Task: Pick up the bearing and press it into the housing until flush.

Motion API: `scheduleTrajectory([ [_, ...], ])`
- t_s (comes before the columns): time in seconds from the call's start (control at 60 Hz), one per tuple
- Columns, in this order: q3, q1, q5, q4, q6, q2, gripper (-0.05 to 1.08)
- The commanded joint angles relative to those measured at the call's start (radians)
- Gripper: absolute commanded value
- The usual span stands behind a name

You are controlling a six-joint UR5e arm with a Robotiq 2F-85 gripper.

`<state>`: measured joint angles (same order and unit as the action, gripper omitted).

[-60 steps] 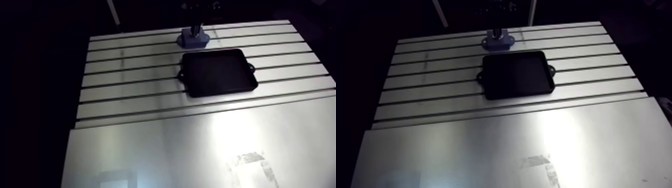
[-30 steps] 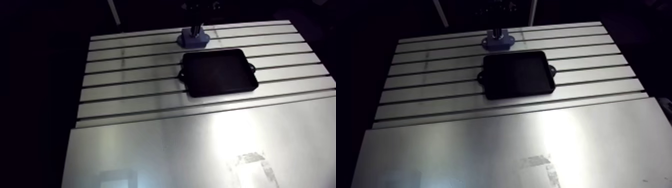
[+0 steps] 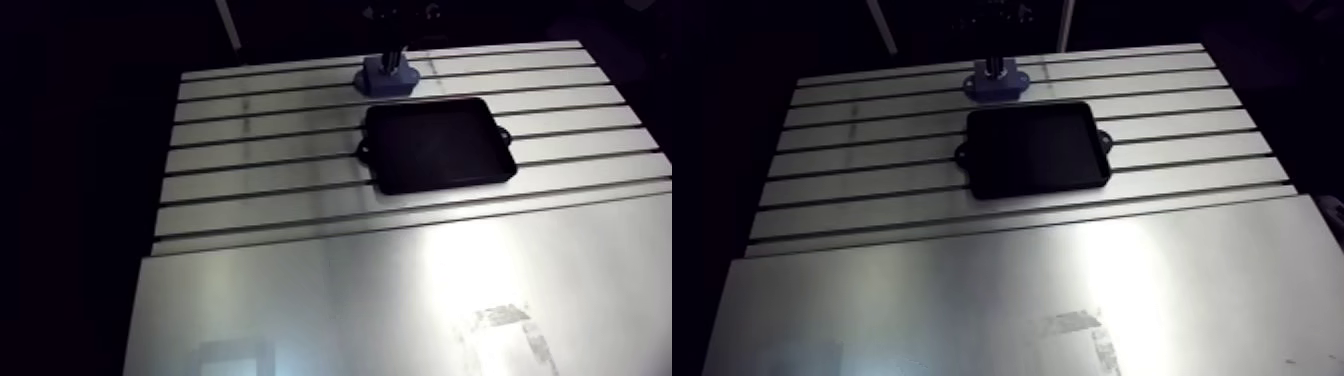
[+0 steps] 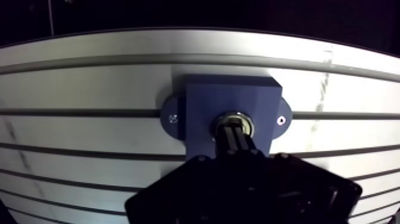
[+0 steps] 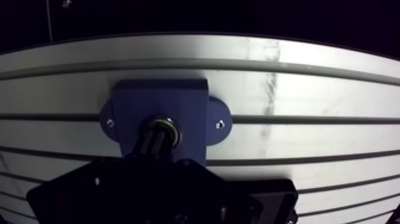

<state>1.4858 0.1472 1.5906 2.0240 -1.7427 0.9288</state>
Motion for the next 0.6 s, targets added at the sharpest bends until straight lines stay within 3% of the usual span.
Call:
scheduleTrajectory([
  [0.017,0.001,-0.001,0.001,0.000,-0.001,0.000,1.08],
  [0.6,0.000,0.000,0.001,0.000,-0.001,-0.006,1.08],
])
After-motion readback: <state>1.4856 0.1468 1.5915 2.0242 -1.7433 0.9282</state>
